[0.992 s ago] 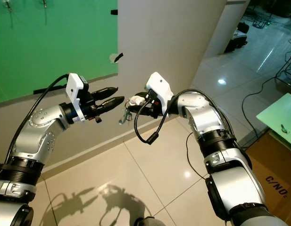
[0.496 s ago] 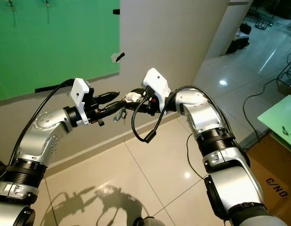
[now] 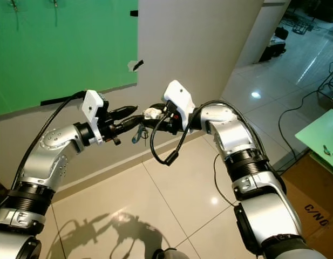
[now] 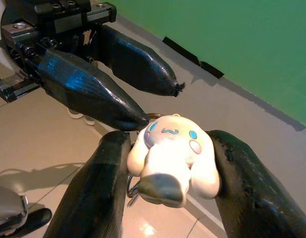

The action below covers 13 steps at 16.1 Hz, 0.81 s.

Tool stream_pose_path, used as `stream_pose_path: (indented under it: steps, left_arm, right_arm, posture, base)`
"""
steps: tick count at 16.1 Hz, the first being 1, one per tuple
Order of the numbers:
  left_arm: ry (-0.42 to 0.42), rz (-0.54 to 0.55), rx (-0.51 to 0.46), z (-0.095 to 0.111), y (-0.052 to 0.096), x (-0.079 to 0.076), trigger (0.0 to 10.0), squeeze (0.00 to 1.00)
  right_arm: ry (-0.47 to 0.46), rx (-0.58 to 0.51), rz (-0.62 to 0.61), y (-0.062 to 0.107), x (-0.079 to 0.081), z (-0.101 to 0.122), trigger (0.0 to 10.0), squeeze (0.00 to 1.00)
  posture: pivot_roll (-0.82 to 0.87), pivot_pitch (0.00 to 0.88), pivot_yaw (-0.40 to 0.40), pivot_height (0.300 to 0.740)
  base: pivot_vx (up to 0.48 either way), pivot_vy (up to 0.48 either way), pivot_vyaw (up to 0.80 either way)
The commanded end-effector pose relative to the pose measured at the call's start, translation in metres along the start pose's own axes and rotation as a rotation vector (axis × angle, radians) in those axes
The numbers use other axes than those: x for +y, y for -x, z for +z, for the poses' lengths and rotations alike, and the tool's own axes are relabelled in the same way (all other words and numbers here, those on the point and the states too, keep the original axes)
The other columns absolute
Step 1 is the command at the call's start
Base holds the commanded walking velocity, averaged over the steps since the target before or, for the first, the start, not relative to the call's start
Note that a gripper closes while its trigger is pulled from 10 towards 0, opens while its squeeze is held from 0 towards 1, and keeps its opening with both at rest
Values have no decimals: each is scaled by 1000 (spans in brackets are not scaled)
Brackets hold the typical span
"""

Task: Hang keys on a hook

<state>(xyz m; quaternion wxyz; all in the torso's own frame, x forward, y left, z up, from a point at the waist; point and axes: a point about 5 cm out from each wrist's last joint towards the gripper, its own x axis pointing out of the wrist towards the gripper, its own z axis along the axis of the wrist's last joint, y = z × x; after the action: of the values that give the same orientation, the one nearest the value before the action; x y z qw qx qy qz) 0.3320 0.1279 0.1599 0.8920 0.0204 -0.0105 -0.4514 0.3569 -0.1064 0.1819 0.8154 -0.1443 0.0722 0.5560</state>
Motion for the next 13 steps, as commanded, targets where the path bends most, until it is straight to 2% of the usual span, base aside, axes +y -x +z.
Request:
stream_pose_path:
  steps: [1,5,13]
  left_arm:
    - [6,3,32,-3,-5,-1,0,0]
    - [11,-3,48,-7,-6,-3,0,0]
    - [19,6,66,-12,-8,-4,0,0]
  right_arm:
    - [8,-44,-2,3,-1,10,10000,0]
    - [9,-52,-2,3,-1,12,10000,0]
    - [29,-114,19,4,3,32,10000,0]
  posture:
    - [-45,23,-131,740]
    - [-47,27,-134,740]
    - [-53,32,-140,740]
  base:
    - [0,0,0]
    - [0,0,0]
    - [0,0,0]
